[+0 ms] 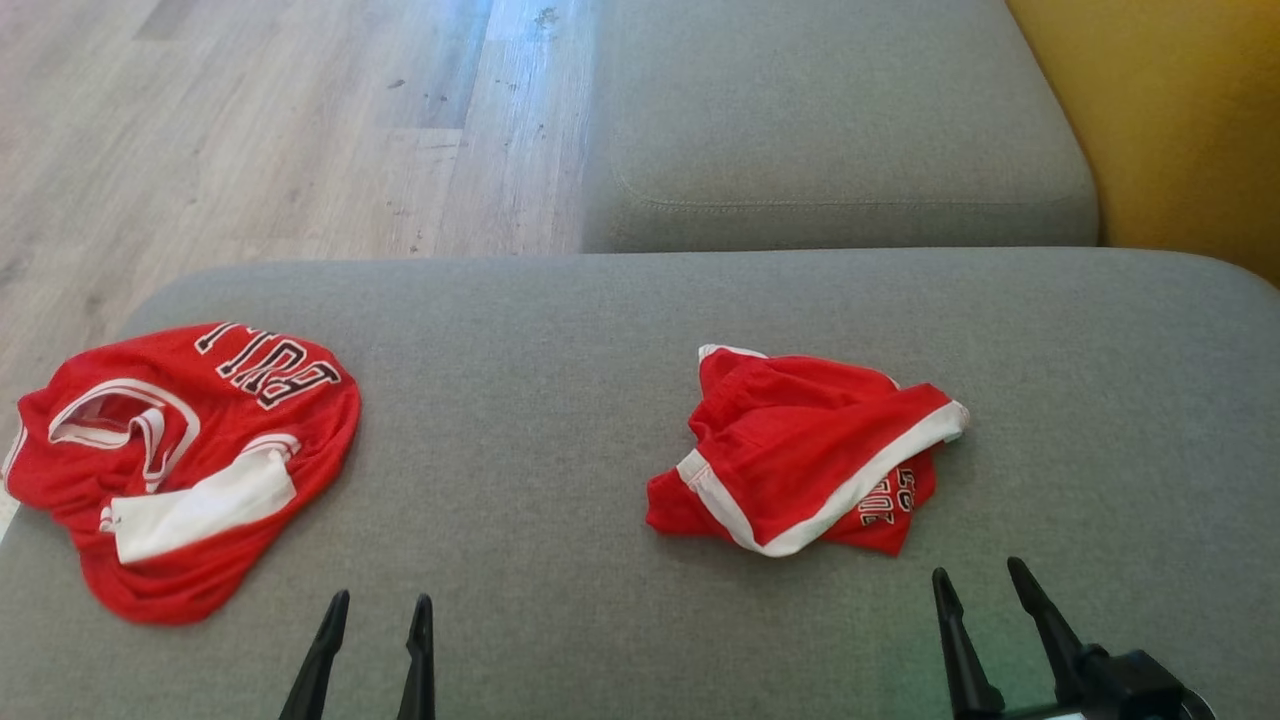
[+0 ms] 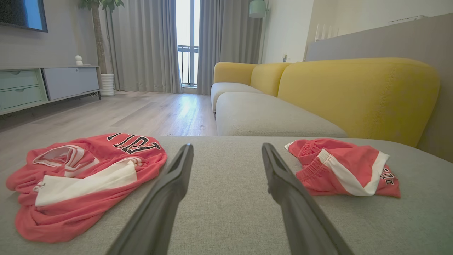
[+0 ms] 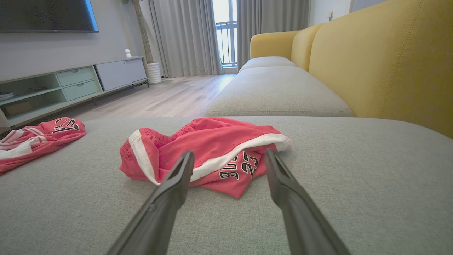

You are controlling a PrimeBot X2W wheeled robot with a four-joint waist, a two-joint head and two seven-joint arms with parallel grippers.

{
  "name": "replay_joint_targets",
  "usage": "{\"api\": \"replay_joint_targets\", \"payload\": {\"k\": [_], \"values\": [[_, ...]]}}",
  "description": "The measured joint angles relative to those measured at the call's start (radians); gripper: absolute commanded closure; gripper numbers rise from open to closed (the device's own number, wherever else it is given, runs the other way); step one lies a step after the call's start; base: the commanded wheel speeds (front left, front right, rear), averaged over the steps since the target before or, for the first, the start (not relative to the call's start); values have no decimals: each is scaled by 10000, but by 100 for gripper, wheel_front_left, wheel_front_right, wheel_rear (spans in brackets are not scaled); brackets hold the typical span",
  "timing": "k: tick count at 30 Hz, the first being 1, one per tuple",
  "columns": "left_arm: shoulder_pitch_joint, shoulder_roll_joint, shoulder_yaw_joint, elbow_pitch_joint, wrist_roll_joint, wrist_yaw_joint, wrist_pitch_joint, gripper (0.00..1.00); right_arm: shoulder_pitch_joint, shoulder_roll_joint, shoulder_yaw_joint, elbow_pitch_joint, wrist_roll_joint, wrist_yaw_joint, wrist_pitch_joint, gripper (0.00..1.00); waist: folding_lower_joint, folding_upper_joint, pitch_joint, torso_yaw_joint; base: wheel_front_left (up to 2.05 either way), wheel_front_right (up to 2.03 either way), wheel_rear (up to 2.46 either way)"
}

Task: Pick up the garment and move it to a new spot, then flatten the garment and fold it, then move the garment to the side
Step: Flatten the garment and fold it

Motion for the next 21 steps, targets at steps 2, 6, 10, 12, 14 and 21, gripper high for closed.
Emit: {"api": "replay_joint_targets", "payload": {"k": [2,6,10,12,14,21], "values": [[0,-8,2,10,0,-6,0,0,0,0,0,-4,0,0,2,0,0,0,13,-13,0,0,0],[0,-29,6,44,4,-46,0,0,0,0,-4,-10,0,0,2,0,0,0,16,-31,0,0,0],[-2,-40,10,67,90,-75,0,0,-1,0,-4,-10,0,0,8,0,0,0,32,-37,0,0,0],[-4,-42,10,69,90,-75,0,0,-2,0,-4,-10,0,0,8,0,0,0,47,-36,0,0,0],[-17,-46,4,86,90,-79,0,0,-6,0,-2,-12,0,0,8,0,0,0,74,-42,0,0,0],[-426,-50,-362,545,190,-186,0,0,-94,0,73,-98,-38,0,10,0,0,0,322,-127,0,0,0]]}}
